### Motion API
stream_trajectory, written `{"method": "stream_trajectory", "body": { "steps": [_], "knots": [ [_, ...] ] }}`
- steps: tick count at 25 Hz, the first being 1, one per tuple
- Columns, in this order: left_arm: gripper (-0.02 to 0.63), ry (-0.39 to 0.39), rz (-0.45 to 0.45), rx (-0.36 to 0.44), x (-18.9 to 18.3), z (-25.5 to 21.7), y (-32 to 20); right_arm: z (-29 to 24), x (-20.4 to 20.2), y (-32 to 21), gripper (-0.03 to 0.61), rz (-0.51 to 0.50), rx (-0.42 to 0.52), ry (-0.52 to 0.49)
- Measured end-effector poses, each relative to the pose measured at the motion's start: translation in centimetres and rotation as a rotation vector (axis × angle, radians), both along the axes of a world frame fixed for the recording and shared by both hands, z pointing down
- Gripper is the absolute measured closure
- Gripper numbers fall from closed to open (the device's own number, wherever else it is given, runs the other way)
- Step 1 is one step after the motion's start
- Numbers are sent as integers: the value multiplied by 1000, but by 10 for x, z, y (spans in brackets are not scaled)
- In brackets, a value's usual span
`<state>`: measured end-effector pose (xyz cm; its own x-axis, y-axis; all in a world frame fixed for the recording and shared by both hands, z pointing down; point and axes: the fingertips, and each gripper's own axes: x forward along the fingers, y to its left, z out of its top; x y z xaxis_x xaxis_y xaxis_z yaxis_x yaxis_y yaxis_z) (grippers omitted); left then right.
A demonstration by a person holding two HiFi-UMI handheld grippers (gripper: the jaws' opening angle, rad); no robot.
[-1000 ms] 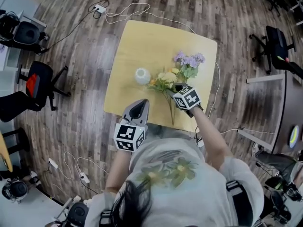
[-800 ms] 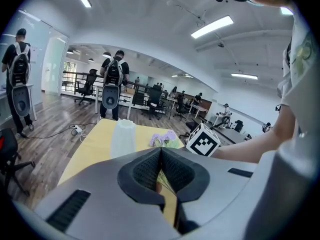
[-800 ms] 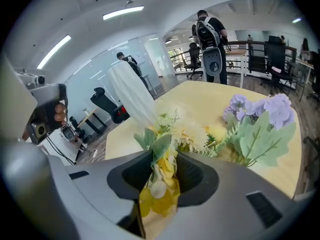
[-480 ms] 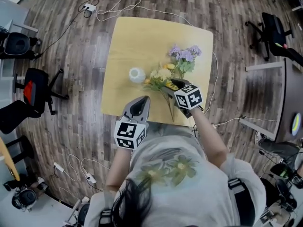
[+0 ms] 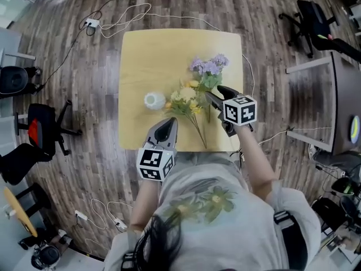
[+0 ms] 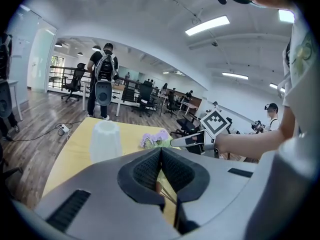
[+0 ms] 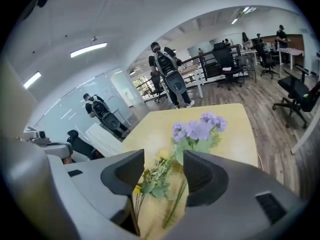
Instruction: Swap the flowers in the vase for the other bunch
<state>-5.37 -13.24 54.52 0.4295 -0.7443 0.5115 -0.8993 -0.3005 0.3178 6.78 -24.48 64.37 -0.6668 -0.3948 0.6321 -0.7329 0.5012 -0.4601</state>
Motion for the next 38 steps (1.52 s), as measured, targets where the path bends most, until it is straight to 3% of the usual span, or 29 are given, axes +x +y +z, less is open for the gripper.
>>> {"method": "stream_trajectory", "body": {
  "steps": [9,18,28,31,34,38],
  "knots": [
    [595,-1,32,-18,13,7,-21,24,32,-49,344,113,-35,96],
    [595,-10,30,-42,21,19,-34,70,32,-86,344,204,-173,45],
    [595,-20,-3,-60,25,25,-39,121,25,-95,347,249,-235,171],
    [595,-23,-17,-66,20,27,-40,126,20,-97,440,262,-227,196],
    [595,-24,-31,-68,15,28,-38,132,16,-98,476,256,-236,197],
    [595,-30,-39,-61,12,29,-37,132,14,-98,517,235,-259,115]
  ]
}}
